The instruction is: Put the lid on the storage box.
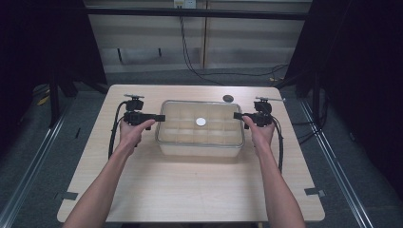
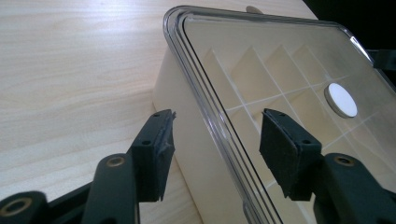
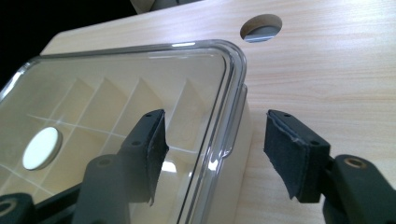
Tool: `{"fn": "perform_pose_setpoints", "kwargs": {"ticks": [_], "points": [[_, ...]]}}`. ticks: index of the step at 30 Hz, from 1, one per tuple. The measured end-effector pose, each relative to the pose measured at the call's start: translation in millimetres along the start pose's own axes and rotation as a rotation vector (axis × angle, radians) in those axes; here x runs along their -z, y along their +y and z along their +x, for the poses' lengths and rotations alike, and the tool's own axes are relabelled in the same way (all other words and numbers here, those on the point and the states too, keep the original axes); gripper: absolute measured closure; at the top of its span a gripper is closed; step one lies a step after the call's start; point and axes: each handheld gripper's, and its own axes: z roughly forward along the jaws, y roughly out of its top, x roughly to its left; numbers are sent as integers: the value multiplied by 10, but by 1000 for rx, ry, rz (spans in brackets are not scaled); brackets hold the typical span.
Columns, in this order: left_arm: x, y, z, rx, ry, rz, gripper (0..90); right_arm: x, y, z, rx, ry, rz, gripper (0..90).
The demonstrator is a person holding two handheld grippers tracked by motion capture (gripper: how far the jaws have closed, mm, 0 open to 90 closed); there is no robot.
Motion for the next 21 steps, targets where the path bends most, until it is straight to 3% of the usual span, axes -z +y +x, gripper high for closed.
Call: {"fn": "perform_pose_setpoints", "kwargs": {"ticks": [2,5,11,14,16,21], "points": [[45,7,-10,-15,24,-18,435,38,0,-10,-8,6,-7,382],[112,-1,-29,-17,14,-33,440,122,11,-11,-7,19,-23,369],[109,-81,-67,-36,17,-11,475,297,-21,-10,4,31,-39,377],[35,-107,-119,-68,-10,-3,543,267,-85,-31,11,16,-13,393],[27,-93,-145,-90,15,-5,564,242,-117,-39,4,17,-12,406],[27,-46,-143,-104,24,7,609,203,-168,-1,13,20,-14,414]]}}
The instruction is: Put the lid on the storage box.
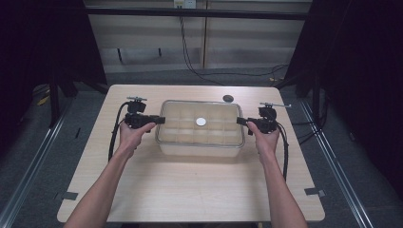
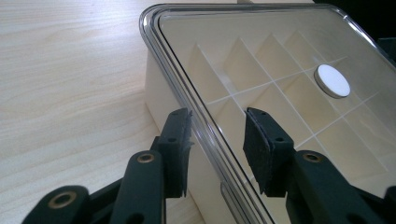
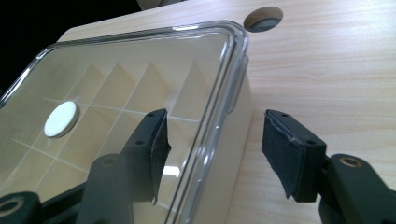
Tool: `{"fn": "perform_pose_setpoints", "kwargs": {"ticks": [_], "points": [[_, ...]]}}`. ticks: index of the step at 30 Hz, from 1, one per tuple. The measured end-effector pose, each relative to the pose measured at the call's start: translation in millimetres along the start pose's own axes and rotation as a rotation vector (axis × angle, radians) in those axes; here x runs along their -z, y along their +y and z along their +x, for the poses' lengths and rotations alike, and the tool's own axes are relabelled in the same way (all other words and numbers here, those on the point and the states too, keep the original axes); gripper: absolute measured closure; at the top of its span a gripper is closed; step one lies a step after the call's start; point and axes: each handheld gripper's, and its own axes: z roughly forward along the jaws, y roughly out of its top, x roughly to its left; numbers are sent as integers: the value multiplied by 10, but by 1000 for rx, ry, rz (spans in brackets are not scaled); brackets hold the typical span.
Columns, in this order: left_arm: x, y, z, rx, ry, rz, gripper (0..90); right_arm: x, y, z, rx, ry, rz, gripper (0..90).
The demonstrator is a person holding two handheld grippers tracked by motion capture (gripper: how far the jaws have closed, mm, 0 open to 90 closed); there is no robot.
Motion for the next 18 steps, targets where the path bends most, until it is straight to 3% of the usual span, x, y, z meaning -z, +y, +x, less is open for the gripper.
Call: {"fn": "perform_pose_setpoints", "kwargs": {"ticks": [3,7,15,18], "points": [[25,-14,-14,15,-6,-7,509,35,-10,44,19,8,-7,406],[205,-45,-35,-15,-3,-40,448,176,-26,119,62,37,-32,390],[569,-216,-75,-68,-2,-83,400,494,-119,217,110,122,-65,384],[707,-387,-92,-70,-9,-100,384,642,-222,281,147,153,-74,383]]}}
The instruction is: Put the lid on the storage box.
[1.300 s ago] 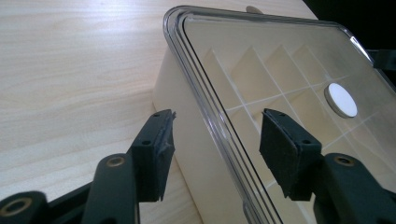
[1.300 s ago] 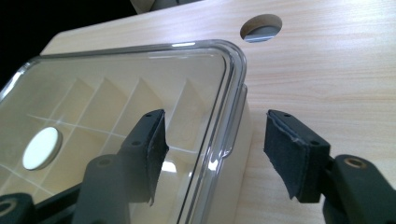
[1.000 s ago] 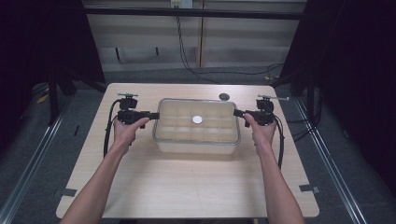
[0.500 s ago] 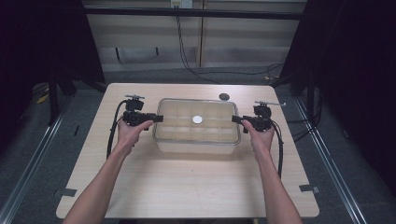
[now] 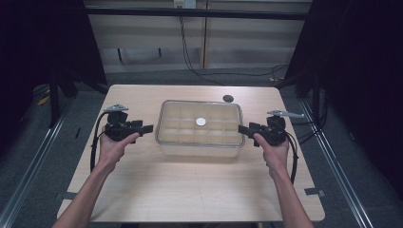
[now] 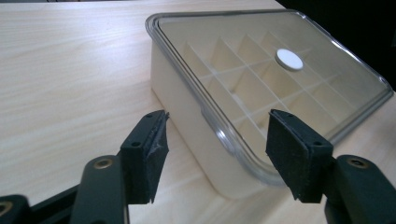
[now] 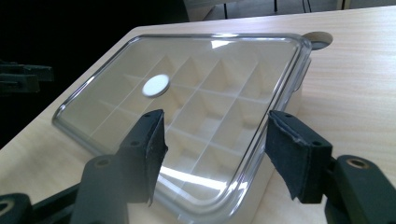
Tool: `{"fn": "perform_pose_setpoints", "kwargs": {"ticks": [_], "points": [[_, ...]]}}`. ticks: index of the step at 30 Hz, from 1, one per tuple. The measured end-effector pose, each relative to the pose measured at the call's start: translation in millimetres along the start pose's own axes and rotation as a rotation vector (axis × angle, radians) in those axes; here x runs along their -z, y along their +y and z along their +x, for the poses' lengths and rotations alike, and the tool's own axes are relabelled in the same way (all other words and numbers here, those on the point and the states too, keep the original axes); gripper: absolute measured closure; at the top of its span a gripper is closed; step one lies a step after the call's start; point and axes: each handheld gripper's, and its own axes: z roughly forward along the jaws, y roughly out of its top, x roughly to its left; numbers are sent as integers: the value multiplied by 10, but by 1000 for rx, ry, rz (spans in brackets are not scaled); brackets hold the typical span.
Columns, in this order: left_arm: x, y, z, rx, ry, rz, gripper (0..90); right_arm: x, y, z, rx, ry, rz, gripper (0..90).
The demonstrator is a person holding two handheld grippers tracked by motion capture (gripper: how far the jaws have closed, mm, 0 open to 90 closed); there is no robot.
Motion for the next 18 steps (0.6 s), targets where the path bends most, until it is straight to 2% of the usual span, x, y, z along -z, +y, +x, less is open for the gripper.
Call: {"fn": "perform_pose_setpoints", "kwargs": {"ticks": [1,2,4,5,8,10,12,13,16,18], "points": [[31,-38,-16,3,-3,9,384,35,-24,22,9,4,-2,384],[63,-73,-30,-18,-9,30,387,69,-48,46,13,9,-7,384],[110,-154,-69,-37,-7,41,398,136,-102,92,23,17,-8,386],[137,-190,-86,-25,-6,31,389,159,-130,110,31,20,-8,382],[246,-281,-123,-32,-3,26,385,242,-236,172,37,34,-4,376],[290,-314,-142,-33,-1,19,385,272,-274,195,33,27,5,372],[377,-392,-205,-48,34,-5,386,344,-373,230,44,12,17,363],[427,-457,-243,-82,60,3,386,412,-459,242,39,11,17,354],[488,-582,-292,-81,35,10,385,506,-568,250,16,15,-1,349],[512,-683,-338,-103,37,34,384,557,-635,260,15,9,-9,344]]}}
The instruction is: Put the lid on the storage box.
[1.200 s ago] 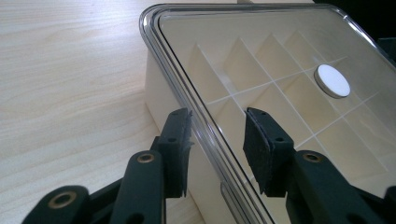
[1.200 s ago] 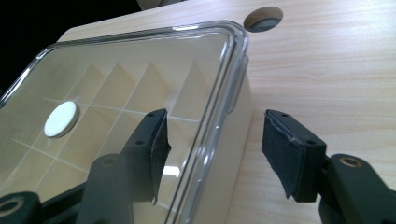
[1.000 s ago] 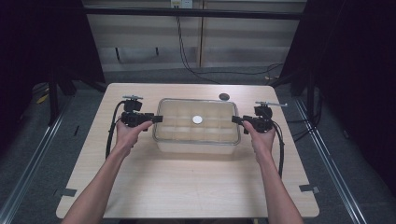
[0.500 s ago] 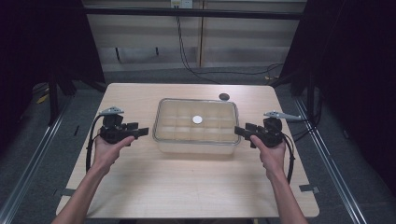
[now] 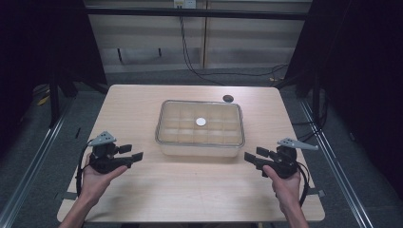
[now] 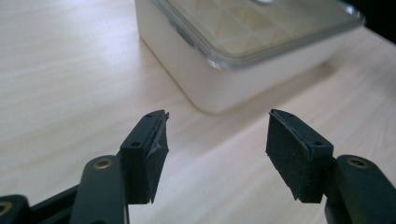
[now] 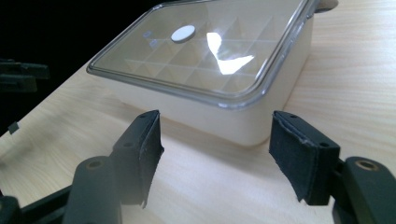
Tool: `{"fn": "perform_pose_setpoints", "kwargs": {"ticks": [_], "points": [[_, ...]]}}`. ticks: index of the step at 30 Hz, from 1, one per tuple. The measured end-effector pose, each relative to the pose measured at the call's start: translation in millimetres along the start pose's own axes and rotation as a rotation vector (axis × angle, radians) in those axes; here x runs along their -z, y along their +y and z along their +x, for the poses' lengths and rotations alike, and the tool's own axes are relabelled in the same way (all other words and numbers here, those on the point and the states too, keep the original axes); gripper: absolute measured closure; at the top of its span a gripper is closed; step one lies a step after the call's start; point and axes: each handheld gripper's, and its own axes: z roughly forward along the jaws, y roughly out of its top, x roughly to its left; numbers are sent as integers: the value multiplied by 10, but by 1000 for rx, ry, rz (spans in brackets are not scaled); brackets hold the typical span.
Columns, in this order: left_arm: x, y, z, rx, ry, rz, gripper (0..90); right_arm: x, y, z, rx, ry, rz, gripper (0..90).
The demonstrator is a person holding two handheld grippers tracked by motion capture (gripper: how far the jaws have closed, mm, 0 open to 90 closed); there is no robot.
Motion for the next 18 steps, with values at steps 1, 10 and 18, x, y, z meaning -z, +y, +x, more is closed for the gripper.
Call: {"fn": "perform_pose_setpoints", "kwargs": {"ticks": [1,10,18], "points": [[9,-30,-14,-4,-2,0,382,27,-33,13,-1,-1,3,344],[198,-286,-196,2,4,25,333,167,-282,126,3,-17,14,322],[289,-548,-220,10,27,43,316,327,-496,141,-17,-33,-5,301]]}}
